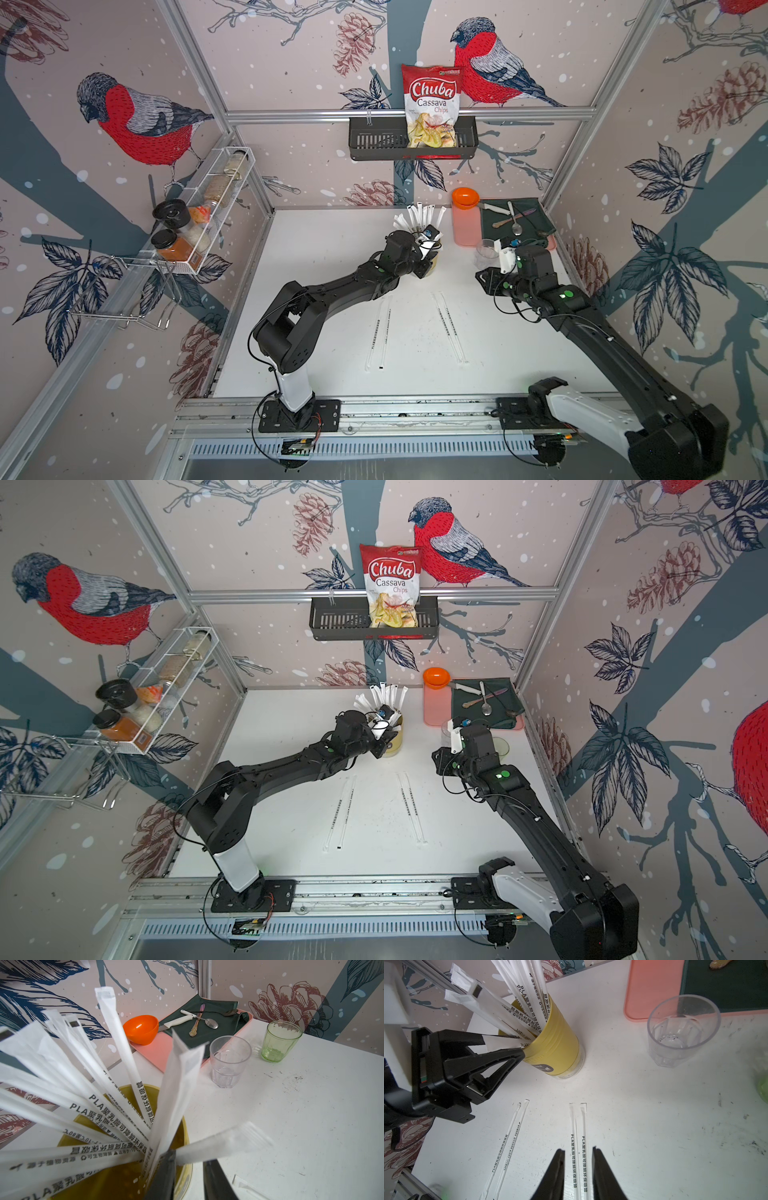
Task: Take the straws out of the storage container
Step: Pick up the straw from the container.
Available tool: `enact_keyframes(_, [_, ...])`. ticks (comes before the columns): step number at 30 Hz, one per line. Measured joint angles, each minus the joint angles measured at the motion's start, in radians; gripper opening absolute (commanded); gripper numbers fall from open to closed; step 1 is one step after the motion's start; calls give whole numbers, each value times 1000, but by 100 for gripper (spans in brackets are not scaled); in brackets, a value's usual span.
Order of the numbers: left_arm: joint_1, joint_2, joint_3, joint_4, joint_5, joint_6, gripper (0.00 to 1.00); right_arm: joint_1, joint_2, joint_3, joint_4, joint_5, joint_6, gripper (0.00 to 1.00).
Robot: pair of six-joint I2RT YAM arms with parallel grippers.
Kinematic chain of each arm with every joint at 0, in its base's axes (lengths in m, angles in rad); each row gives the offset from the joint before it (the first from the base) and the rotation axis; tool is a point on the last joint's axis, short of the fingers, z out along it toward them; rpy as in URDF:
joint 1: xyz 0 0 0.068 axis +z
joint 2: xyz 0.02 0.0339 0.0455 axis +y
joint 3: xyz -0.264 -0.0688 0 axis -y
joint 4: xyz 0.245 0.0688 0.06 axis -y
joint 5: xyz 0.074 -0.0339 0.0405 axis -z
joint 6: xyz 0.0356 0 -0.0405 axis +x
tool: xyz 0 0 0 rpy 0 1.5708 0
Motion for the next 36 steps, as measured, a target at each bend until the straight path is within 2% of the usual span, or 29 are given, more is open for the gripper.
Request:
enact_keyframes(17, [-25, 35, 19, 37, -95, 1, 28, -6, -2, -5, 0, -1, 0, 27])
enact_keyframes(25, [-27, 40, 27, 39, -129, 7, 18, -6, -6, -6, -1, -1, -4, 27])
enact_keyframes(36, [-32, 1, 27, 35, -146, 9, 10, -7, -8, -10, -1, -13, -4, 27])
